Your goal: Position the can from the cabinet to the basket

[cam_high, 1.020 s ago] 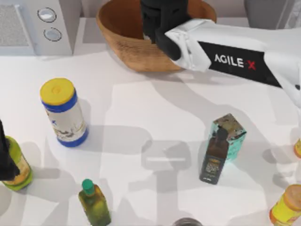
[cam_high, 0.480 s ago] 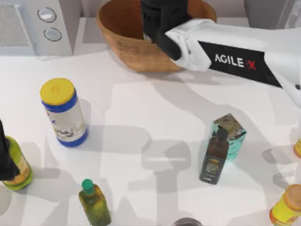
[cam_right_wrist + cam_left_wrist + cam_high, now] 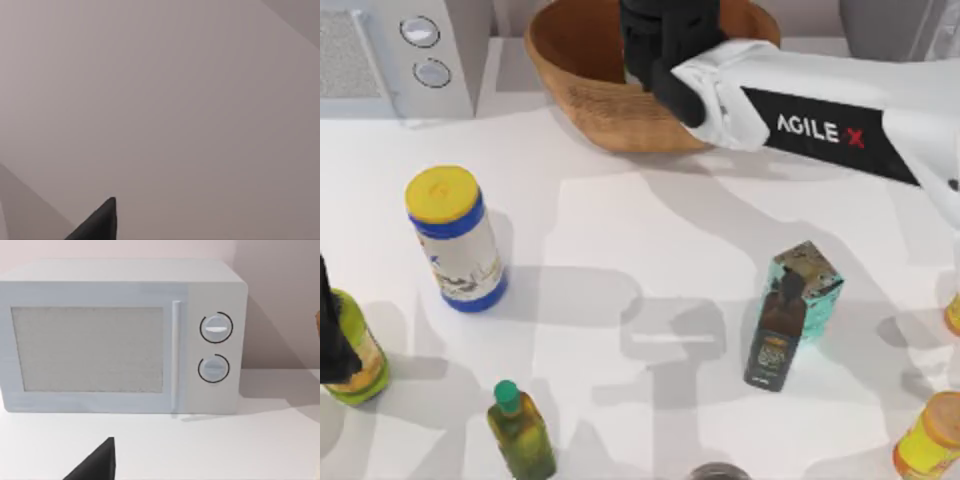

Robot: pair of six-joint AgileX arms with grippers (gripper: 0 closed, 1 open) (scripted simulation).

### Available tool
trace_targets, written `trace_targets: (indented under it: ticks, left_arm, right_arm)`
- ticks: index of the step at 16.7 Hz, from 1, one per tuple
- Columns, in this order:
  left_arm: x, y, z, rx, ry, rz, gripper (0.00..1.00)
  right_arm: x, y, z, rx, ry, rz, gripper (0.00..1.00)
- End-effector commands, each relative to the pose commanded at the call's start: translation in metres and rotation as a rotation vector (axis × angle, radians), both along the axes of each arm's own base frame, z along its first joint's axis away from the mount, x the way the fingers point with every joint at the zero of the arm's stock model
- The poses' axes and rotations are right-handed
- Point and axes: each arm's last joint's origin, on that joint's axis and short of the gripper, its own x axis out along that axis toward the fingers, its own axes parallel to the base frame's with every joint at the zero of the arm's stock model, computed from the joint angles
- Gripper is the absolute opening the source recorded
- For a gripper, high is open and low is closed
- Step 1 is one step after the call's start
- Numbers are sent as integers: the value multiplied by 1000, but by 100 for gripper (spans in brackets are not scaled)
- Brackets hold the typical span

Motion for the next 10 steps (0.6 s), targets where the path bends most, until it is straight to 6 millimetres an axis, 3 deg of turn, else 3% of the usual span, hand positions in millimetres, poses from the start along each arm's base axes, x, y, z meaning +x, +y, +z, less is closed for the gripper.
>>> trace_targets:
  ticks: [6, 10]
  left_arm:
    - [0, 0, 0, 0, 0, 0, 100]
    - [0, 0, 0, 0, 0, 0, 100]
  right_arm:
    - [-2, -6, 8, 1, -2, 2, 100]
    - [-16, -48, 50, 1, -9, -2, 100]
